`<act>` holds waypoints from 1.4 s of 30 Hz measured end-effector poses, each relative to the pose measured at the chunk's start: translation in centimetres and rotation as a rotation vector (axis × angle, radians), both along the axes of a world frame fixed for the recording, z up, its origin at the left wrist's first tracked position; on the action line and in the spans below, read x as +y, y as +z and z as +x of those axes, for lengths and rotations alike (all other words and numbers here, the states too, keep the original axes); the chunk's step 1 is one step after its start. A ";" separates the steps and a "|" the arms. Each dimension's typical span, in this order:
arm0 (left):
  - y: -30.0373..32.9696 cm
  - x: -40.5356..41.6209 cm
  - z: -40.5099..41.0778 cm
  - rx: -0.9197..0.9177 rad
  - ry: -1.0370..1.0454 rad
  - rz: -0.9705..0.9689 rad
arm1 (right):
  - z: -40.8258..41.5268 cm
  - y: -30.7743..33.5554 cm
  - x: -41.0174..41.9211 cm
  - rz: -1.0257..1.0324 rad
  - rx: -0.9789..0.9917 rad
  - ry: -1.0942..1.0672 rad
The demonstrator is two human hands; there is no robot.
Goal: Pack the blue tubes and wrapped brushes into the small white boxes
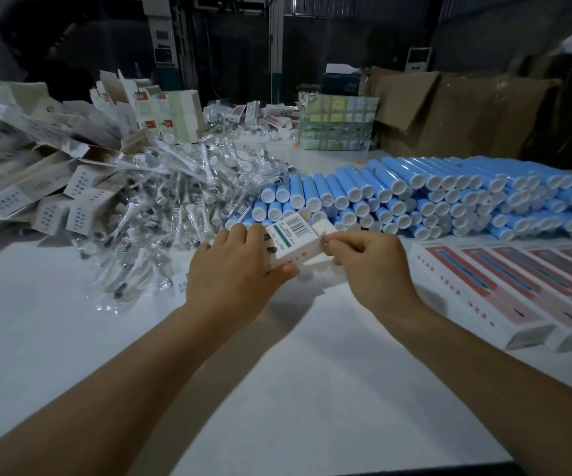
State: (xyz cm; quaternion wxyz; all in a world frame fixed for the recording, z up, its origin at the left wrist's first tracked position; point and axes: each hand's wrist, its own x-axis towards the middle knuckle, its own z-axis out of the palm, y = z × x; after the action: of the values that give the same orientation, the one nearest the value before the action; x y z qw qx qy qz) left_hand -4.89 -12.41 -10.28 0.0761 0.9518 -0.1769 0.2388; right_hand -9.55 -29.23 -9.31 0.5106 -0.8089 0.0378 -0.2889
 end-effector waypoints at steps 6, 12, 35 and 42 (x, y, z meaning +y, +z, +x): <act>-0.3 -0.3 -0.3 -0.033 -0.033 0.034 | -0.1 -0.3 0.3 -0.085 0.036 0.073; -0.5 -0.5 -1.0 -0.077 -0.060 0.106 | 0.1 -0.5 -0.4 -0.095 0.089 0.078; -0.6 -0.9 -1.9 -0.115 -0.080 0.255 | 0.7 -0.9 0.1 0.030 0.306 0.114; 0.2 -0.9 -1.5 -0.038 -0.027 0.054 | 0.9 0.6 -0.7 0.941 0.193 0.160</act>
State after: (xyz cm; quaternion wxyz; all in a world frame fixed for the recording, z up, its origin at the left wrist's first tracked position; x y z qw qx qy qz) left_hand -6.43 -13.36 -10.13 0.0500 0.9462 -0.1976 0.2512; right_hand -8.62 -29.96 -8.68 0.8358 -0.5136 0.1493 -0.1240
